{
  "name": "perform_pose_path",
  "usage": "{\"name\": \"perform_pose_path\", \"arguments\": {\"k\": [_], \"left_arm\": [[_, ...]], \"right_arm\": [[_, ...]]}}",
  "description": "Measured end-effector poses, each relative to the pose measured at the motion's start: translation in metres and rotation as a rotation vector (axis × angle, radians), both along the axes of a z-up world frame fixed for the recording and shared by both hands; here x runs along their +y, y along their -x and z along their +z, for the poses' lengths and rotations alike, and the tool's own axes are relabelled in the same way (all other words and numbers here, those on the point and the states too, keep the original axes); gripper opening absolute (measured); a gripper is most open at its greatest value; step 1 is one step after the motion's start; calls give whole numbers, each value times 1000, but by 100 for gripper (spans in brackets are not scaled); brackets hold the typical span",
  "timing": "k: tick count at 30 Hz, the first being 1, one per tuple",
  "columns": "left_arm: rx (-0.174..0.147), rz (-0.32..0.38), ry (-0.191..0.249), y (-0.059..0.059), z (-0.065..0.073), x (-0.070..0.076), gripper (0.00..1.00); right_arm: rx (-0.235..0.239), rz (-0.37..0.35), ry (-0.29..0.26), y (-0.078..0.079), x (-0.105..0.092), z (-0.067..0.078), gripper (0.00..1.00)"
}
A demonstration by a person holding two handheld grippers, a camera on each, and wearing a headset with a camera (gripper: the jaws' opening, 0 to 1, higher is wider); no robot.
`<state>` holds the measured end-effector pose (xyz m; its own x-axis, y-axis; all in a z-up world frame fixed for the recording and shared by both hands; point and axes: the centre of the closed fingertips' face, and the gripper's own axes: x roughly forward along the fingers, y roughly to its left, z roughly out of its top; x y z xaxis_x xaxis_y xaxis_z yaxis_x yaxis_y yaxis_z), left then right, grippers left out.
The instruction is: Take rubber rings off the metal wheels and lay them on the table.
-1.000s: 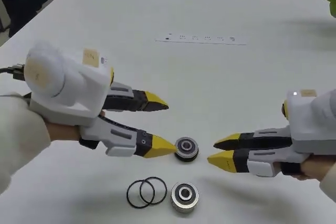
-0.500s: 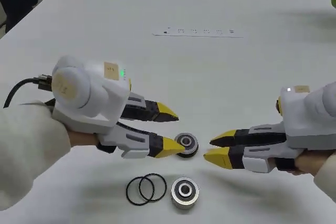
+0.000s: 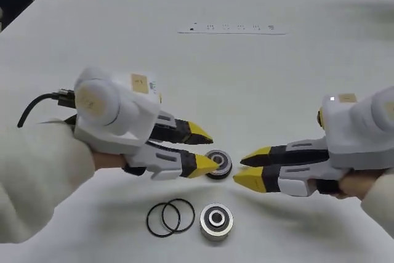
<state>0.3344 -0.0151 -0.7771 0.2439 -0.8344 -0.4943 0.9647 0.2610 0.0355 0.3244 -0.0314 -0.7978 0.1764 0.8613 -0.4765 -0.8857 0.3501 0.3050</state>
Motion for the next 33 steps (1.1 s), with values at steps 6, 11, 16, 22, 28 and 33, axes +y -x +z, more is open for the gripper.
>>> {"name": "perform_pose_path", "arguments": {"k": [6, 11, 16, 22, 28, 33], "left_arm": [[14, -2, -10, -1, -7, 0, 23], [23, -12, -13, 1, -10, -2, 21], [32, -15, -10, 1, -12, -4, 18], [37, -8, -18, 1, -12, -3, 16], [35, -16, -25, 2, -13, -1, 14], [44, -20, -24, 3, -14, -2, 14]], "right_arm": [[3, 0, -2, -2, 2, -2, 19], [0, 4, -6, -3, 4, -2, 19], [-15, 18, 0, -4, 6, -3, 18], [-33, 38, 8, -5, 9, -4, 16], [-61, 58, 22, -6, 8, -6, 14], [-89, 81, 47, -6, 7, -9, 12]]}}
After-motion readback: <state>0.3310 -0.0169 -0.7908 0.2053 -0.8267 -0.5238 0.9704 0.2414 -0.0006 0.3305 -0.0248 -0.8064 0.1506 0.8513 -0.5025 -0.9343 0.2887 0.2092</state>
